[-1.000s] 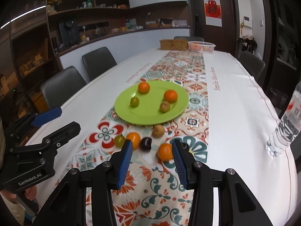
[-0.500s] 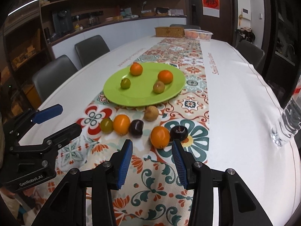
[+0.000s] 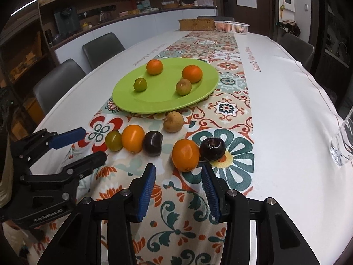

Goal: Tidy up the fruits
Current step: 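Withdraw both tools from the plate back toward the remaining fruits, then grasp a green tomato with the left gripper while the right gripper grasps an orange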

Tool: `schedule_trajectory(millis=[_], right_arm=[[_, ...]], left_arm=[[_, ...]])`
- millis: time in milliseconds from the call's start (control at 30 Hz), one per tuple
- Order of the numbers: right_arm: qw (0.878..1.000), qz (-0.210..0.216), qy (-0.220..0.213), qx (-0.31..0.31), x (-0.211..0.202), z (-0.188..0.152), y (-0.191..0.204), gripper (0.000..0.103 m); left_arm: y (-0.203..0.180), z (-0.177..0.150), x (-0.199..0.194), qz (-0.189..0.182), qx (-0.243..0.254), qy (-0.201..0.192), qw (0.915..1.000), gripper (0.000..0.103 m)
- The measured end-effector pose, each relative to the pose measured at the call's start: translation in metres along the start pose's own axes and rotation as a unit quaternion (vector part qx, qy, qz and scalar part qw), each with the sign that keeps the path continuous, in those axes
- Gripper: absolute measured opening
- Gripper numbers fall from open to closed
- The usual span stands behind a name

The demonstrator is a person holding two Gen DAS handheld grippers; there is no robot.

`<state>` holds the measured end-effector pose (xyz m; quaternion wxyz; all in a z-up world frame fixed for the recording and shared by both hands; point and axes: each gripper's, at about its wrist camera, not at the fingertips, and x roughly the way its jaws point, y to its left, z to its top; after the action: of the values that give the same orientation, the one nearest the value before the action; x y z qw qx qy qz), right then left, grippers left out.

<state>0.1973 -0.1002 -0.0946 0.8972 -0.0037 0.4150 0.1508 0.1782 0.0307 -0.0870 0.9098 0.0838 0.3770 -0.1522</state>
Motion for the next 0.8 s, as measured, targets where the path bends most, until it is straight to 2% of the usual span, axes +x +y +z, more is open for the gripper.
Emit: schedule_trajectory(millis=[433,700,800], right_arm=[[0.999,0.015,0.016,0.027,0.017,0.007,-0.007,0.044],[1.000,0.008,0.014,0.022,0.022,0.011,-0.005,0.043],[1.000,0.007,0.016,0.024,0.025,0.012,-0.007,0.039]], left_arm=[[0.006,0.008,0.018,-0.028,-0.023,0.014,0.9992,0.041],[0.010,0.009,0.025,-0.031,-0.040,0.028,0.9983,0.031],[0.009,0.010,0.026,-0.031,-0.042,0.031,0.9982,0.031]])
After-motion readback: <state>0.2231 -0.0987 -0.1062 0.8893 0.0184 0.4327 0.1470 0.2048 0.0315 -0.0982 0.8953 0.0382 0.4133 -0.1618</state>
